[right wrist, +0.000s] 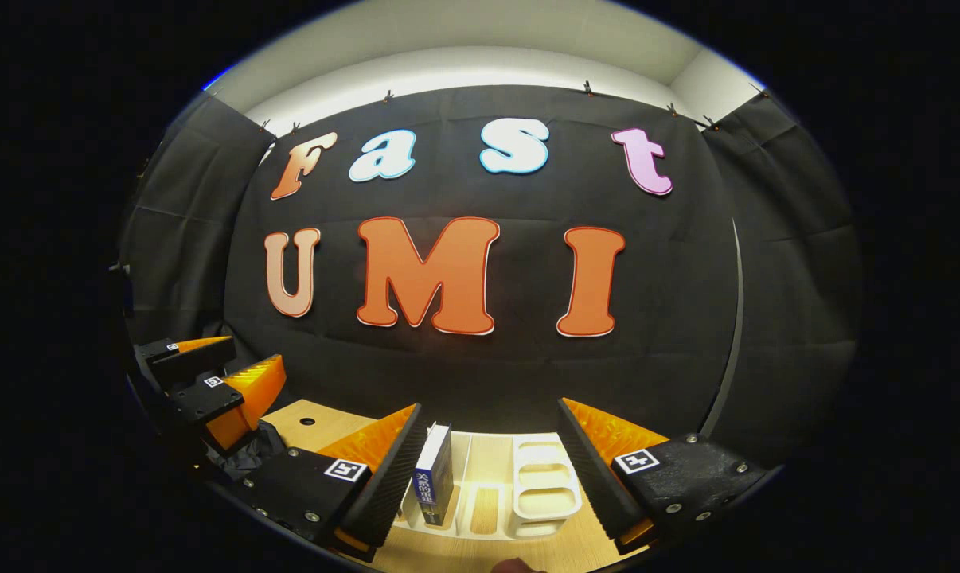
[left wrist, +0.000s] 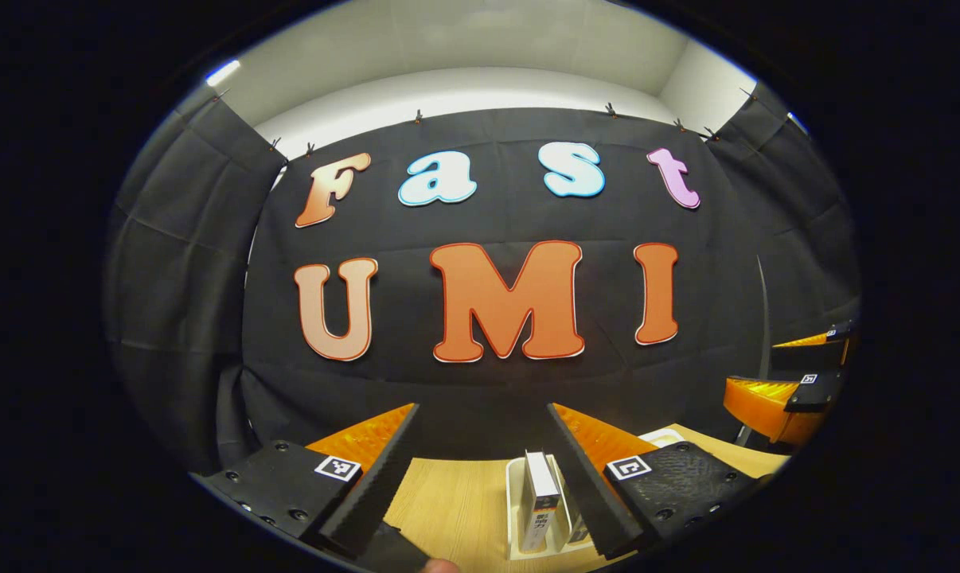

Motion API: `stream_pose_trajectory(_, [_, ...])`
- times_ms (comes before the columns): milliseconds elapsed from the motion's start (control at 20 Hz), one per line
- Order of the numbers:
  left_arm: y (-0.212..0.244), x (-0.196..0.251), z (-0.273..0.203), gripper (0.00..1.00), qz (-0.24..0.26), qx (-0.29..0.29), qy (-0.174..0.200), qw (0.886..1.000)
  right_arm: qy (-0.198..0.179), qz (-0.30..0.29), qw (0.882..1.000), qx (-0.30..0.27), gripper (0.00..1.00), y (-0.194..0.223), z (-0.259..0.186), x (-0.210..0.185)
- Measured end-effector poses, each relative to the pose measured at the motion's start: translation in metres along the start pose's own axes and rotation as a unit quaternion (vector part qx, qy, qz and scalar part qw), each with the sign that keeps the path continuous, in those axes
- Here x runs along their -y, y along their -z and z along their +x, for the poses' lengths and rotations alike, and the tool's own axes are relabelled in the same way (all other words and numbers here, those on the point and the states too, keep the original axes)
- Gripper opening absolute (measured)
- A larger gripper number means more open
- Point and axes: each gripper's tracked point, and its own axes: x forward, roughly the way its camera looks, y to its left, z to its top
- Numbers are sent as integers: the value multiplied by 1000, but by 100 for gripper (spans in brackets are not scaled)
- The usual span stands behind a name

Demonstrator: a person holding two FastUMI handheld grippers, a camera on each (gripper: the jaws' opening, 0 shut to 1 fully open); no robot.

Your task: Open the schoolbag, grab two books from the bookshelf and put them into the schoolbag.

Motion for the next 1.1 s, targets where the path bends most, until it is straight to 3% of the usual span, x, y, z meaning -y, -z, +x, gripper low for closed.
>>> stream_pose_trajectory(250, [3, -1, 5, 99, 3, 1, -4, 1000, -3, 2, 1000, -2, 96, 3, 1, 2])
stream_pose_trajectory(300, [3, -2, 6, 96, 8, 1, -6, 1000, -2, 2, 1000, -2, 96, 3, 2, 3])
stream_pose_trajectory(650, [0, -12, 17, 99, 25, 10, -12, 1000, 2, 14, 1000, -5, 97, 6, 7, 4])
stream_pose_trajectory(850, [0, -21, 12, 96, 41, 7, -11, 999, 9, 20, 1000, 15, 97, -3, 12, 6])
stream_pose_trajectory(1000, [17, -40, 6, 100, 41, -16, -40, 998, 5, 17, 1000, 8, 96, -2, 26, 4])
stream_pose_trajectory(1100, [30, -52, 2, 96, 65, -33, -55, 996, -7, 27, 1000, 1, 97, 3, 26, -1])
